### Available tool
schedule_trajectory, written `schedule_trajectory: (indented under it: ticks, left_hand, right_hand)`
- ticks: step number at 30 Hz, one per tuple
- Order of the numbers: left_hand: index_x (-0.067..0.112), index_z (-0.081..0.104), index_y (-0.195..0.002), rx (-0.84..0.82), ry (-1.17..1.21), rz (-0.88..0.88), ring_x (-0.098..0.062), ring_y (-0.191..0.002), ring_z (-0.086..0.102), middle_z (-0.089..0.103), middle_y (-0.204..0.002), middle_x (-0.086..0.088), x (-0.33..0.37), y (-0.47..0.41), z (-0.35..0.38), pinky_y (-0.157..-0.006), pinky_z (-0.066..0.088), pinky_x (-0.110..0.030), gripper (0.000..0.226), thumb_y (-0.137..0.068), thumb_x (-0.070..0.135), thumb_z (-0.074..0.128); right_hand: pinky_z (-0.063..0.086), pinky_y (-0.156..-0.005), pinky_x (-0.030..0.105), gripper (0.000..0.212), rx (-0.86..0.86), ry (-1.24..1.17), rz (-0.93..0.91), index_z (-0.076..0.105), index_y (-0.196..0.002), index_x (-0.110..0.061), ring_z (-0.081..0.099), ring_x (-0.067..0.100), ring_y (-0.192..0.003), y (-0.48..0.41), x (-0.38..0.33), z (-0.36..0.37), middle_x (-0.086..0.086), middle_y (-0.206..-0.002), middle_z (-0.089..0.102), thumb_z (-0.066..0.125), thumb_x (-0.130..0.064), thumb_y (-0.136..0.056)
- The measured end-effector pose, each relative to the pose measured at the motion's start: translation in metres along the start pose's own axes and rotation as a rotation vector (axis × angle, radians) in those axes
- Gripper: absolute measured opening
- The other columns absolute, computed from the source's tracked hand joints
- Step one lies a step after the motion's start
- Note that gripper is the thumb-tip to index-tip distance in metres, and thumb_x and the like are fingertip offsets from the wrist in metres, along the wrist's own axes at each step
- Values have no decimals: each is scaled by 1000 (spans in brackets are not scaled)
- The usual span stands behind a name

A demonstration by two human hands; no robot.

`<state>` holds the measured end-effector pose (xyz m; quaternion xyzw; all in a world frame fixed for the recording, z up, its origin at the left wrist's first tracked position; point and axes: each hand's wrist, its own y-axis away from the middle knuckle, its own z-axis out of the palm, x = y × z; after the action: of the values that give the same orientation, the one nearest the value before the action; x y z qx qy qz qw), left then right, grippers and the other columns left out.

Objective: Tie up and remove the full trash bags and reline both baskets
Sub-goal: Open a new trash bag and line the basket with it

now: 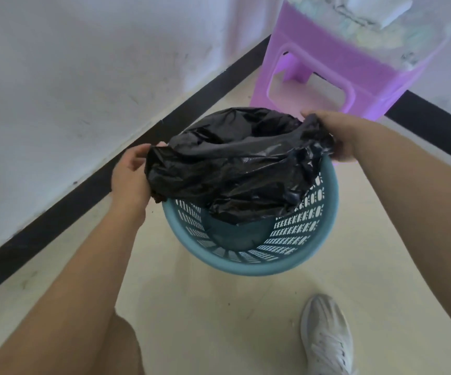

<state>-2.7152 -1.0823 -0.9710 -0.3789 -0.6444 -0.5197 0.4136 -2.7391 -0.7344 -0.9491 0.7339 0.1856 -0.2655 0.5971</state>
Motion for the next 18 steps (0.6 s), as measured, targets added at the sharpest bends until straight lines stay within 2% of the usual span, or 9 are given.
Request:
schedule_trajectory:
  ticks: [1, 3, 6, 8, 10, 12, 15, 17, 18]
  left_hand:
    - [24, 67, -105, -29, -32, 59, -13, -71, 60, 67, -108, -11, -4, 7, -4, -47, 46, -24, 13, -95, 20, 61]
    - [26, 67, -103, -86, -50, 49, -8, -64, 62, 69, -96, -4, -10, 25, -7, -53, 45, -27, 32, -96, 0, 48]
    - [16, 68, -110, -130, 20, -33, -12, -78, 65, 71, -95, -3, -17, 47, -7, -62, 49, -27, 19, -98, 16, 54]
    - [15, 69, -109, -158, 65, -121, -13, -85, 69, 74, -97, 1, -21, 59, -6, -68, 55, -28, 24, -94, 32, 62]
    - [16, 67, -105, -128, 46, -143, -15, -89, 71, 75, -98, 0, -31, 70, 0, -75, 58, -32, 25, -89, 34, 69]
    - [15, 62, -102, -33, -55, -73, -20, -91, 67, 70, -95, -2, -40, 80, 9, -76, 55, -34, 15, -91, 25, 65]
    - [13, 52, -96, 95, -188, 64, -13, -76, 54, 56, -83, 4, -43, 83, 25, -71, 42, -31, 3, -96, 15, 51]
    - [11, 51, -95, 135, -262, 126, -16, -75, 50, 52, -80, 3, -38, 77, 34, -69, 37, -29, 5, -97, 15, 48]
    - [10, 51, -95, 144, -288, 142, -18, -78, 51, 53, -81, 1, -35, 72, 37, -69, 37, -29, 7, -97, 16, 48]
  right_hand:
    - [58, -84, 35, 37, 40, -57, -7, 65, -89, -17, 68, 22, -89, 15, 4, 3, 7, -103, 68, 76, -48, -72]
    - [58, -75, 34, 20, 95, -203, -7, 60, -83, -13, 65, 21, -76, 28, 19, 3, 7, -91, 63, 70, -29, -86]
    - [60, -69, 32, 9, 161, -330, -47, 64, -94, -8, 64, 19, -68, 38, 43, 2, 4, -85, 63, 67, -9, -85]
    - [60, -67, 33, 37, 273, -394, -73, 62, -115, -2, 65, 20, -69, 46, 62, 3, 6, -90, 63, 71, -8, -80]
    - [60, -76, 40, 44, 434, -483, -110, 55, -125, -5, 65, 21, -75, 58, 74, 8, 4, -96, 59, 69, -23, -88]
    - [56, -90, 45, 60, 524, -493, -114, 51, -134, -13, 64, 26, -94, 65, 79, 16, 2, -107, 57, 55, -54, -91]
    - [48, -97, 44, 109, 598, -389, -133, 51, -136, -10, 59, 29, -106, 80, 73, 36, 6, -118, 58, 53, -87, -59]
    - [48, -97, 39, 112, 624, -189, -144, 53, -133, -8, 61, 29, -108, 83, 73, 49, 7, -122, 61, 62, -84, -51]
    - [48, -97, 37, 97, 630, -48, -155, 54, -131, -8, 61, 30, -109, 83, 77, 54, 9, -124, 62, 65, -74, -61]
